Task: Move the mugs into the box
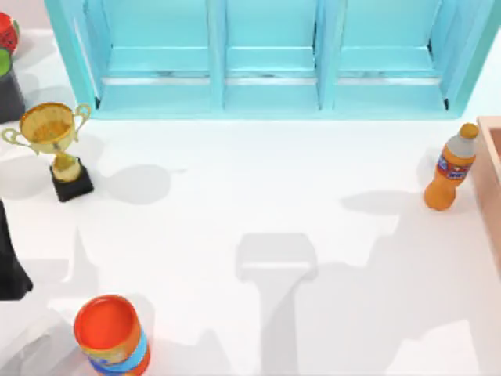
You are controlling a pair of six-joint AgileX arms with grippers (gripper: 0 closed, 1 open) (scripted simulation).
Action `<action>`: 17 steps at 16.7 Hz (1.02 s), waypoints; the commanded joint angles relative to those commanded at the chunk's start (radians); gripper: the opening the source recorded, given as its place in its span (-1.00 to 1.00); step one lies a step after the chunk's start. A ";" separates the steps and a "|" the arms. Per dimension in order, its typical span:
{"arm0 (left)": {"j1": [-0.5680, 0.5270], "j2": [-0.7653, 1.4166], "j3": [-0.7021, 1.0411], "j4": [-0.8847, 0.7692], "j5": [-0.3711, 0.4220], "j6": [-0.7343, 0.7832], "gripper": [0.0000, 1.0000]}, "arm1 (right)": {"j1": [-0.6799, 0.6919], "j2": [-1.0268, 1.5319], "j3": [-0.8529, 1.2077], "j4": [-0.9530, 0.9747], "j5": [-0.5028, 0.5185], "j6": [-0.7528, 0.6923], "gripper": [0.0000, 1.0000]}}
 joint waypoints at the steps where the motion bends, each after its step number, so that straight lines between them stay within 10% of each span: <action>1: 0.000 0.000 0.000 0.000 0.000 0.000 1.00 | 0.003 -0.002 -0.031 0.032 0.000 0.004 -1.00; 11: 0.000 0.000 0.000 0.000 0.000 0.000 1.00 | 0.029 -0.002 -0.215 0.216 0.003 0.020 -1.00; 17: 0.000 0.000 0.000 0.000 0.000 0.000 1.00 | 0.029 -0.002 -0.215 0.216 0.003 0.020 -0.10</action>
